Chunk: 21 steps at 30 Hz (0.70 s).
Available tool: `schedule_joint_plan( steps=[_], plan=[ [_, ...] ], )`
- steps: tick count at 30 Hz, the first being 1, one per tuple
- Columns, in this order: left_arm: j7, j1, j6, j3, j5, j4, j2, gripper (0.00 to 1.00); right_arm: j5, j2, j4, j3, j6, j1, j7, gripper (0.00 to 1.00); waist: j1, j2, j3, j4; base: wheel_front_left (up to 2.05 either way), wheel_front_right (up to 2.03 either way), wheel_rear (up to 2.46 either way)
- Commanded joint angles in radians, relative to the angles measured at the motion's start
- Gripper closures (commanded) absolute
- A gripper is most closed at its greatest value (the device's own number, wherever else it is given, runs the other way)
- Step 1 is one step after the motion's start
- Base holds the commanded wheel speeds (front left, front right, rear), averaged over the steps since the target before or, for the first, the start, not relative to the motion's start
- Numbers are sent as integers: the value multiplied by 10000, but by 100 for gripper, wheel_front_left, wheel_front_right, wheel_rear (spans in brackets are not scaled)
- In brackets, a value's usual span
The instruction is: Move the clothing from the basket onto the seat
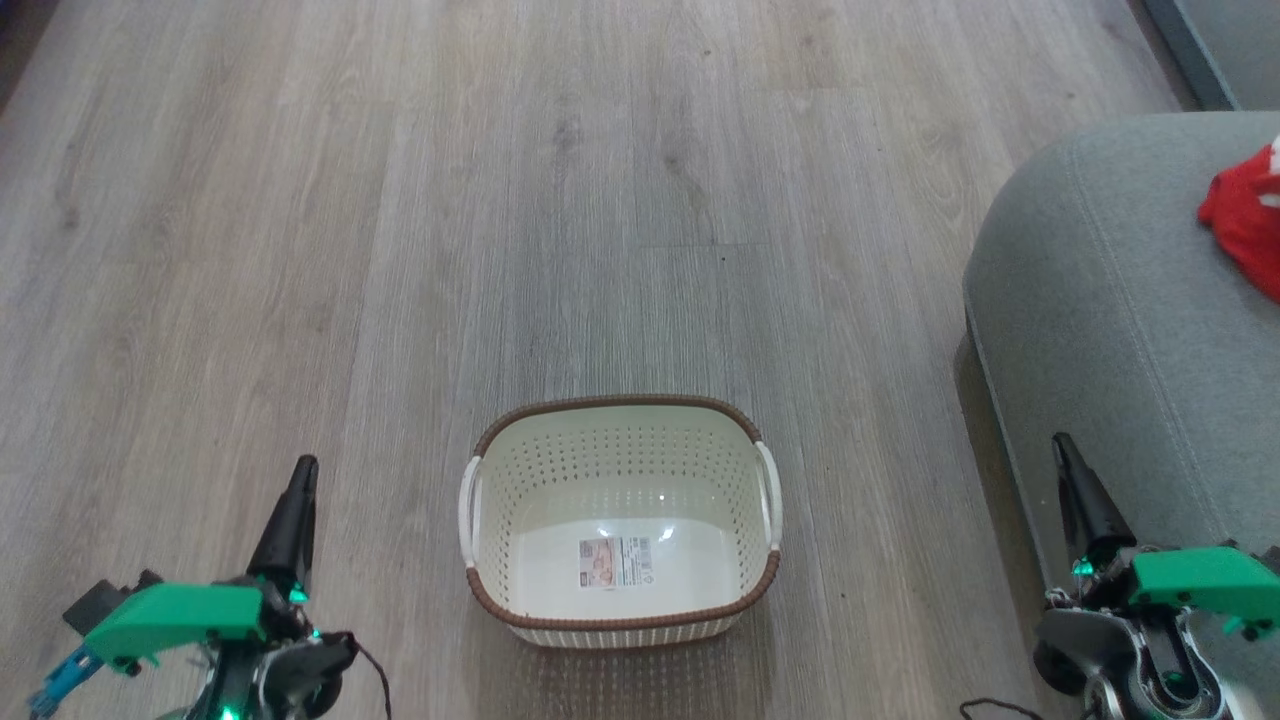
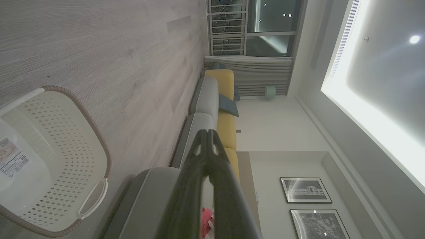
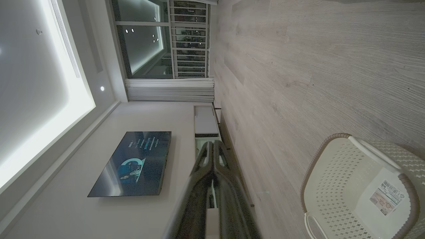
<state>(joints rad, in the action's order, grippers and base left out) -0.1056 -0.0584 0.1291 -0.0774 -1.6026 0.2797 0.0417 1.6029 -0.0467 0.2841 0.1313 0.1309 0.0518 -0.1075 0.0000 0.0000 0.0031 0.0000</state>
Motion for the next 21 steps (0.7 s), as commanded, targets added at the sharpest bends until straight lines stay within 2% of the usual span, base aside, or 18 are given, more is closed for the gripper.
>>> schedule_joint_plan(
  steps=[1, 21],
  plan=[
    [-79, -497, 15, -367, -58, -342, 85, 100, 55, -35, -393, -172, -2, 561, -59, 100, 0, 0, 0, 0, 0, 0, 0],
    [-78, -497, 15, -366, -59, -343, 85, 100, 56, -35, -393, -173, -2, 561, -59, 100, 0, 0, 0, 0, 0, 0, 0]
  ],
)
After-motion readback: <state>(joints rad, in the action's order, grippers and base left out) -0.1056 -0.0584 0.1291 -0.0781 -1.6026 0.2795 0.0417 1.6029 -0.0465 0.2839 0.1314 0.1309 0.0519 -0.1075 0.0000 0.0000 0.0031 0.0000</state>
